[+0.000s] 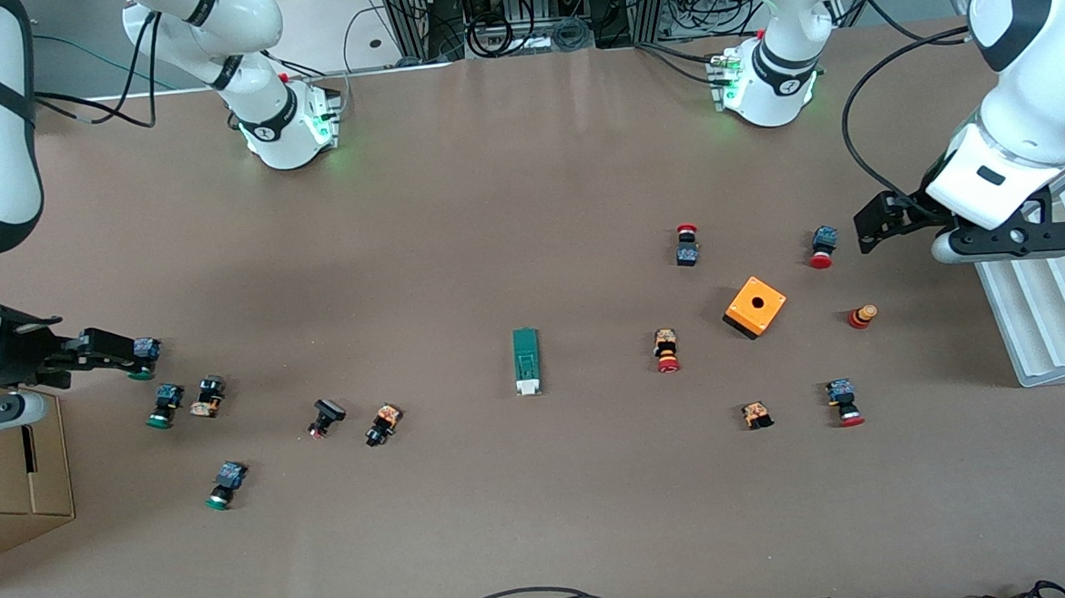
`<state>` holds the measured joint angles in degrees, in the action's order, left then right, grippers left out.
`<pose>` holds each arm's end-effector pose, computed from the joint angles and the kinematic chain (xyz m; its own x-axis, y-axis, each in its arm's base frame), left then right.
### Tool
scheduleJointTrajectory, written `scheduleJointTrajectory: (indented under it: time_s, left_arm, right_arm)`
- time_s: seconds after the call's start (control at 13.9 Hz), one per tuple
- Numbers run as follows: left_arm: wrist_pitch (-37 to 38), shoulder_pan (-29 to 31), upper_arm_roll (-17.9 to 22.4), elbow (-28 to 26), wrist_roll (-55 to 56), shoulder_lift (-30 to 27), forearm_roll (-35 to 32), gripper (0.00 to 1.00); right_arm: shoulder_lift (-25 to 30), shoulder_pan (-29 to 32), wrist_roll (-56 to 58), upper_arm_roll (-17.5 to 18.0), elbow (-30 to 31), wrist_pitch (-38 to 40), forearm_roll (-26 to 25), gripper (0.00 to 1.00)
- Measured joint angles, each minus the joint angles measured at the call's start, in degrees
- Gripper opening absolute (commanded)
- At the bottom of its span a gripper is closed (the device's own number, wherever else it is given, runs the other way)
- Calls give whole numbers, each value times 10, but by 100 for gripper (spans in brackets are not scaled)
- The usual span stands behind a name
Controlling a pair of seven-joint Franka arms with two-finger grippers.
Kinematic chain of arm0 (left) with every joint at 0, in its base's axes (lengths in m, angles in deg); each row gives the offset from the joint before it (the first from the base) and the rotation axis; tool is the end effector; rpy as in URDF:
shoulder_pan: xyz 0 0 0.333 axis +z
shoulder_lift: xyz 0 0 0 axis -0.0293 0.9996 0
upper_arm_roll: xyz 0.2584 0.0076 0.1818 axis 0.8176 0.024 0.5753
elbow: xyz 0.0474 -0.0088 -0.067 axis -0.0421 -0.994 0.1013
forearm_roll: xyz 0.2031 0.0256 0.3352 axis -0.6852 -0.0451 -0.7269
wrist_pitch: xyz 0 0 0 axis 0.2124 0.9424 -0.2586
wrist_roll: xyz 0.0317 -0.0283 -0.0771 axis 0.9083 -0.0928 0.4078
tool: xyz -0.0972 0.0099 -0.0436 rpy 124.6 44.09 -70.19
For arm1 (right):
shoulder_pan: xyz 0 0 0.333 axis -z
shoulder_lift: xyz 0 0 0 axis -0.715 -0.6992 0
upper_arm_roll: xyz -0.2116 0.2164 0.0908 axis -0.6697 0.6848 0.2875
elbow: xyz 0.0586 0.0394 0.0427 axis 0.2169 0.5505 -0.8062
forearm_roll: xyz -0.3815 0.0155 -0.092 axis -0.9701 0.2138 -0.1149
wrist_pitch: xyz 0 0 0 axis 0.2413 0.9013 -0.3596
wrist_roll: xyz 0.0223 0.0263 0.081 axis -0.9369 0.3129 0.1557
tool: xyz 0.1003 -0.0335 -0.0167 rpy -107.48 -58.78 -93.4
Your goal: Close load switch with both arms
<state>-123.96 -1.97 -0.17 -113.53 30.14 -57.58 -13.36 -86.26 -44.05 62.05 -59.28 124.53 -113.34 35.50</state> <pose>0.5446 -0.0741 0.5668 0.9996 -0.0224 0.0155 -0.0224 -0.9997 0.0006 0.6287 -0.0328 0.5481 0.9928 0.1196 -0.0031 0.1194 -0.9922 -0.0363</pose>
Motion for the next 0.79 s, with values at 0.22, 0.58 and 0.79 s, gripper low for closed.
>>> scheduleJointTrajectory:
  time_s: [0.22, 0.58, 0.79]
  left_arm:
    - [6, -1, 0, 0, 0, 0, 0, 100]
    - [10, -3, -4, 3, 0, 0, 0, 100]
    - [11, -3, -4, 3, 0, 0, 0, 100]
  right_arm:
    - [3, -2, 5, 4, 0, -1, 0, 100]
    - [10, -7, 5, 4, 0, -4, 0, 100]
    - [8, -12, 5, 4, 1, -9, 0, 100]
